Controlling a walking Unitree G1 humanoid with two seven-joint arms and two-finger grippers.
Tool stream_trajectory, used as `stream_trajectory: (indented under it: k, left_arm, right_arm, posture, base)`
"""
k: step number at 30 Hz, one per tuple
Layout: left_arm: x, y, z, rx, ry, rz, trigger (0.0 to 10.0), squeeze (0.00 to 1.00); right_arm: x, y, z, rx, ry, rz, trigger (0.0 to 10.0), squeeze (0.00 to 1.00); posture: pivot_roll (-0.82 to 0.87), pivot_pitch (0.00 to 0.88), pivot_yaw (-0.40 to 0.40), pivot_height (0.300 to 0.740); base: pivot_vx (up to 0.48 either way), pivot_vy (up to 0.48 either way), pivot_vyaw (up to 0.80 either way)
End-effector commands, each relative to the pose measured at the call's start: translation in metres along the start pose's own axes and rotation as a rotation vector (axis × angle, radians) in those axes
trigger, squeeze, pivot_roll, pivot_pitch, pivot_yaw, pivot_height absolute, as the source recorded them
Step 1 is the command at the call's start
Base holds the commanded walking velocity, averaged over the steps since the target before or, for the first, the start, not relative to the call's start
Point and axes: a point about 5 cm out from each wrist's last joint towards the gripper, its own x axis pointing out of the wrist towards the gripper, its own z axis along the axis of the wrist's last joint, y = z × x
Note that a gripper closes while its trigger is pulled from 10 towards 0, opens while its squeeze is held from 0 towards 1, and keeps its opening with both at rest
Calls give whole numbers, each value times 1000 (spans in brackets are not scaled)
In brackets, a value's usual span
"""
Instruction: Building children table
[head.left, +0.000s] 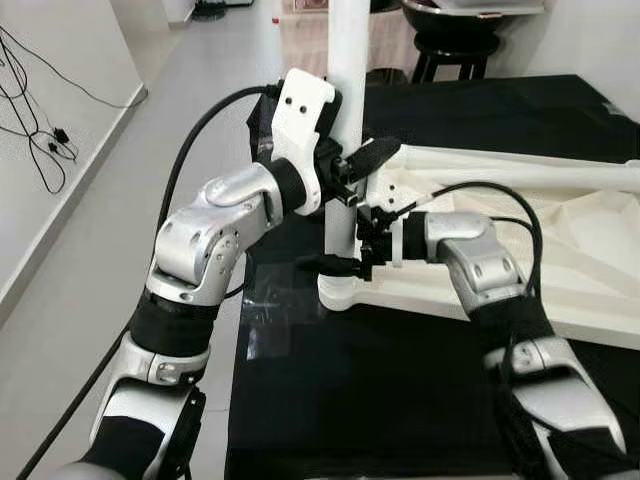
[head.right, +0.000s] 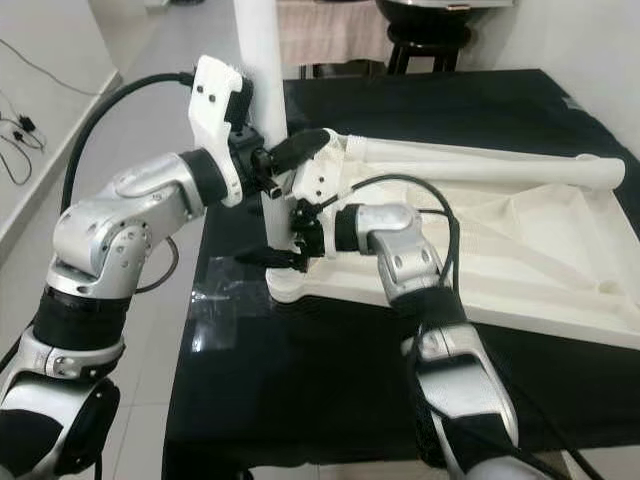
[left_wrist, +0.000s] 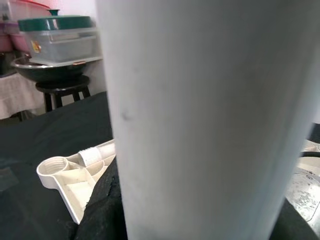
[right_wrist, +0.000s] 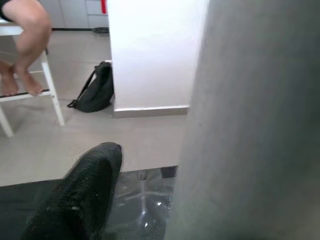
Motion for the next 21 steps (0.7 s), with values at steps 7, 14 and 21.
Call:
stream_trajectory:
  k: [7, 14, 21]
  left_arm:
    - [9, -28, -13, 30, 66, -153, 0, 0]
    - [8, -27, -15, 39, 68, -146, 0, 1000]
    - [9, -24, -17, 57, 87, -97, 10000, 0]
  right_arm:
    - [30, 7, 9, -9, -4, 181, 0, 0]
    - [27, 4, -1, -10, -26, 128, 0, 0]
    - [20, 9, -14, 14, -85, -135, 0, 0]
  posture:
    - [61, 99, 28, 740]
    - [49, 103, 35, 740]
    - [32, 118, 32, 740]
  base:
    - [0, 0, 0]
    - [0, 0, 0]
    - [0, 0, 0]
